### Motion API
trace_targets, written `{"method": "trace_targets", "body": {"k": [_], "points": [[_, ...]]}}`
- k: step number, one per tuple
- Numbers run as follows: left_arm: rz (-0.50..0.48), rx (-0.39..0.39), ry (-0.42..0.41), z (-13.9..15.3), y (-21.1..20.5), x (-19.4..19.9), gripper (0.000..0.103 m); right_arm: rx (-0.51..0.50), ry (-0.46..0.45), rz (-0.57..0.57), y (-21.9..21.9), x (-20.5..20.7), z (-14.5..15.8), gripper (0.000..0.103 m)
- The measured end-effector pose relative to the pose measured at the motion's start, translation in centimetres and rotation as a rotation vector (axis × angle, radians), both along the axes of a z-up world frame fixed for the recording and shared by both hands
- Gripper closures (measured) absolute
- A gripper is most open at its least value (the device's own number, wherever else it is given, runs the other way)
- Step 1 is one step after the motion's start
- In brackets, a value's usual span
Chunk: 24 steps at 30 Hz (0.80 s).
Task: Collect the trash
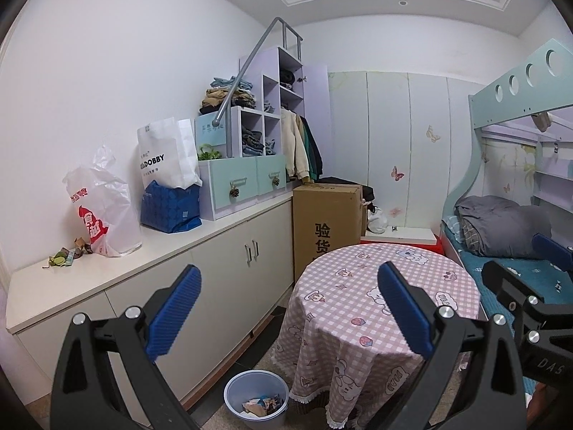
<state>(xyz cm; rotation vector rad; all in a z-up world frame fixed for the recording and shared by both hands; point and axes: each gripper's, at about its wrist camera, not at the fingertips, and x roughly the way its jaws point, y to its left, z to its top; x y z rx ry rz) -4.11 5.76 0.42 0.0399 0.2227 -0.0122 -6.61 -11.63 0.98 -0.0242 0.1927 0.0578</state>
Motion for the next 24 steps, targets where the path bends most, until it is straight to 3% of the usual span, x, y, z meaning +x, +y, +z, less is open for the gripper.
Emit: {"method": "trace_targets", "body": {"k": [24], "points": [[-0.006, 0.004, 0.008, -0.25, -0.19, 0.15, 0.006, -0.004, 0.006, -0.001, 0.41, -0.25, 0.26, 0.006]]}}
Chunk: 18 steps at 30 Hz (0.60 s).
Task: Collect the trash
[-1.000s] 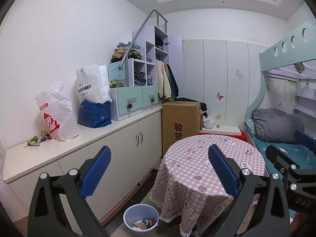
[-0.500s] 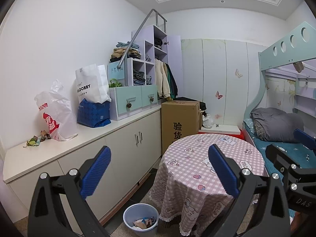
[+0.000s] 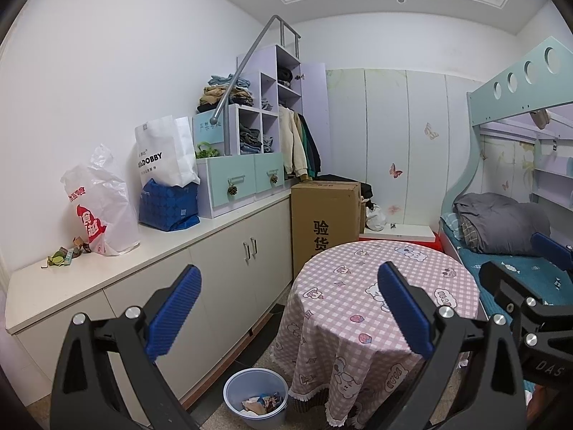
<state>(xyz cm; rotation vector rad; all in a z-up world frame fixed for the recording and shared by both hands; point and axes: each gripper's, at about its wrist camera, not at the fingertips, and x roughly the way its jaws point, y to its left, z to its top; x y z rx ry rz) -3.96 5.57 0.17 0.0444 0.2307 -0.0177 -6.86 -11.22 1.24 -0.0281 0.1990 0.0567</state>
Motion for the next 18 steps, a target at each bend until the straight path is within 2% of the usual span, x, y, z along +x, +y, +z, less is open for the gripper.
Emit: {"method": "trace_targets", "body": {"k": [18], "points": [[-0.001, 0.001, 0.002, 0.03, 0.03, 0.03, 0.006, 0.000, 0.003, 0.002, 0.02, -0.03, -0.04, 0.006]]}}
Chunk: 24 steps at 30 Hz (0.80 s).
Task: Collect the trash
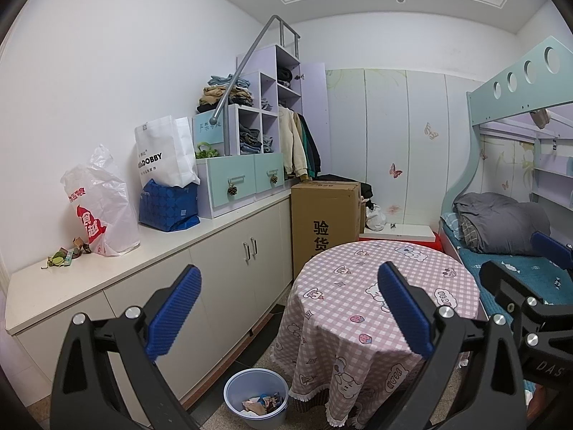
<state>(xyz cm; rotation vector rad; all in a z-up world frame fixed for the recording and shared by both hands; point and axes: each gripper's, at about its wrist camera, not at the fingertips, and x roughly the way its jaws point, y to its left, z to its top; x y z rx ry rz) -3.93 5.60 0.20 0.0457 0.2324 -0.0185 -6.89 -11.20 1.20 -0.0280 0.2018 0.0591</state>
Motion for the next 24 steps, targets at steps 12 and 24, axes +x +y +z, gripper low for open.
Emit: {"method": "trace_targets", "body": {"k": [12, 24], "points": [[0.000, 0.001, -0.001, -0.04, 0.00, -0.01, 0.006, -0.001, -0.001, -0.001, 0.14, -0.01, 0.01, 0.006], [-0.002, 0.002, 0.004, 0.02, 0.20, 0.17, 0.006, -0.002, 0.000, -0.001, 0.13, -0.03, -0.01, 0.006]]}}
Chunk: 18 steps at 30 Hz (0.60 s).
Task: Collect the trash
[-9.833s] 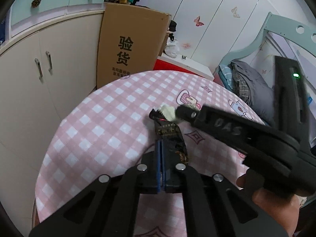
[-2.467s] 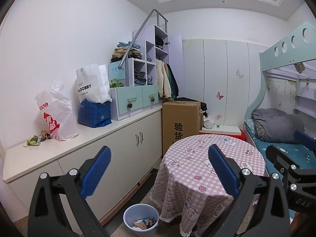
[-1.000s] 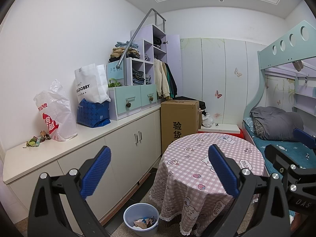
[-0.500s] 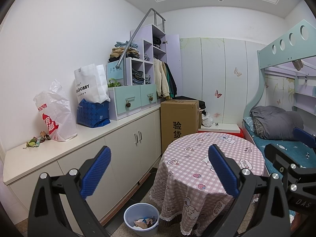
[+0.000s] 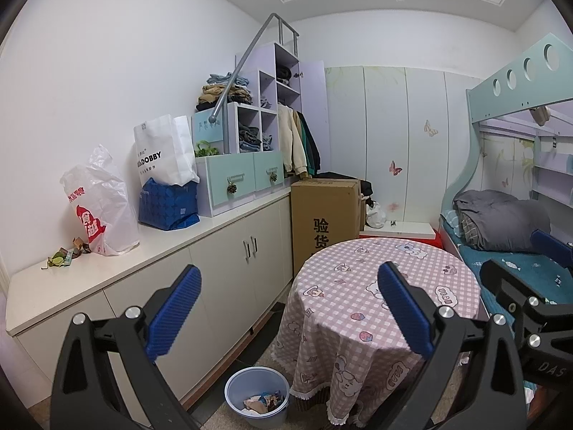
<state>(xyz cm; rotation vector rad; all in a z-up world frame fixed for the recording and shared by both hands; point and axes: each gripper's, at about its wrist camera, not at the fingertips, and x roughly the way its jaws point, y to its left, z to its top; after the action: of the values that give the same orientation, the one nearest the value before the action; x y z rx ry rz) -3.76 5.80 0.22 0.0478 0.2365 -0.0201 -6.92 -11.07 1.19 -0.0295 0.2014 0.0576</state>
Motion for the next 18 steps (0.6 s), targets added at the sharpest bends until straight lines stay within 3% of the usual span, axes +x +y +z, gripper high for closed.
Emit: {"method": "trace_targets", "body": {"k": [18], "points": [[-0.008, 0.006, 0.007, -0.46, 0.52, 0.24, 0.006, 0.002, 0.004, 0.003, 0.09, -0.21, -0.30, 0.006]]}}
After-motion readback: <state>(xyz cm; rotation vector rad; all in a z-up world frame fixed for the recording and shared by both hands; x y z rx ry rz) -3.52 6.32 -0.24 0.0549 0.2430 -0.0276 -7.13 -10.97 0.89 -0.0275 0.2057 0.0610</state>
